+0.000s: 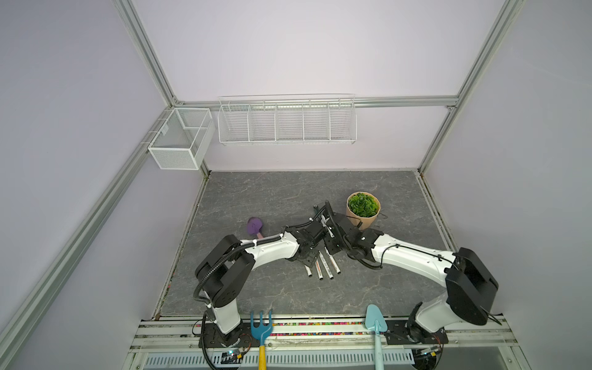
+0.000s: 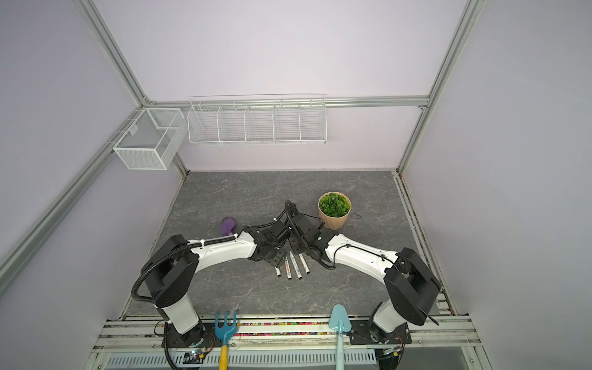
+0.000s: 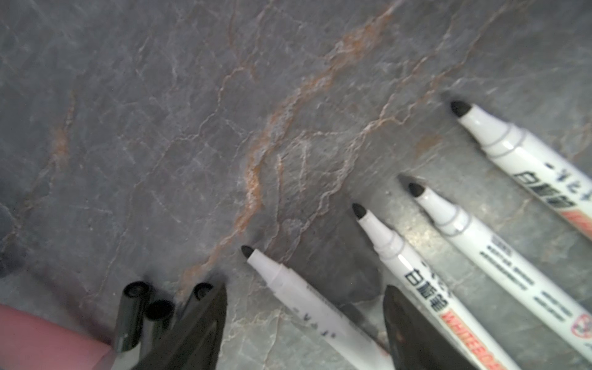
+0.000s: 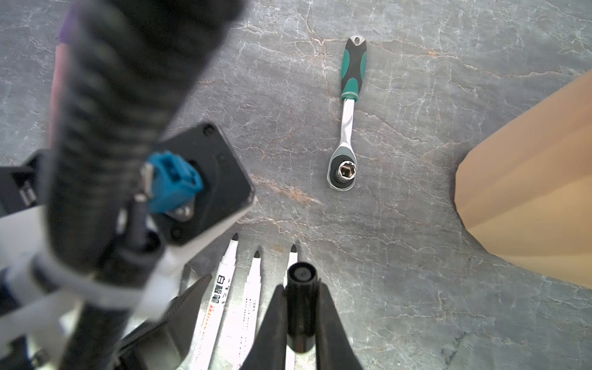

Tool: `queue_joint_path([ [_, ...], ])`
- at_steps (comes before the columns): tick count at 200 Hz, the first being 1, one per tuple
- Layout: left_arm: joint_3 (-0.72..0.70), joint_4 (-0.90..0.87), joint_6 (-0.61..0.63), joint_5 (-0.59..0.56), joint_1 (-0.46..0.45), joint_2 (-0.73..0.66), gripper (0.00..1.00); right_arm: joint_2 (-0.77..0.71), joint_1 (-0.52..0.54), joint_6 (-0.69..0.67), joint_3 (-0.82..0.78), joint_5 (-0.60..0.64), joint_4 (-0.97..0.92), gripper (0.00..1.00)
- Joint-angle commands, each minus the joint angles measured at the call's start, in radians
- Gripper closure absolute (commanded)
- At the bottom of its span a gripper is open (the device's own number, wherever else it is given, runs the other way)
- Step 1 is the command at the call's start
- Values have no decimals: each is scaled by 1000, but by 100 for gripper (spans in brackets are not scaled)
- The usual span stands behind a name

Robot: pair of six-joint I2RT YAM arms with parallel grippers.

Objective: Insert pens into pen caps
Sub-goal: Pick up a pen from the center of the table.

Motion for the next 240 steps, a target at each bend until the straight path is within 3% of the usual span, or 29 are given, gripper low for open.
queue_joint_path([
  [1, -1, -85, -2, 12, -20, 26, 35, -8, -10, 35, 6, 0, 53, 87],
  [42, -1, -132, -18, 48, -19, 42, 46, -16, -9, 37, 1, 26, 53, 87],
  [121, -16, -159, -64, -8, -20, 23, 45, -17, -10, 32, 3, 33, 42, 87],
  [153, -51, -171, -78, 75, -11, 2, 47, -23, -8, 37, -13, 50, 42, 87],
  [197, -52, -168, -62, 243, 62, 57, 71, -45, -10, 37, -17, 101, 27, 87],
  [231, -16, -182, -62, 204, 69, 100, 98, -71, -13, 30, -18, 124, 24, 87],
  [240, -2, -180, -61, 185, 69, 101, 100, -80, -14, 32, -21, 127, 24, 87],
])
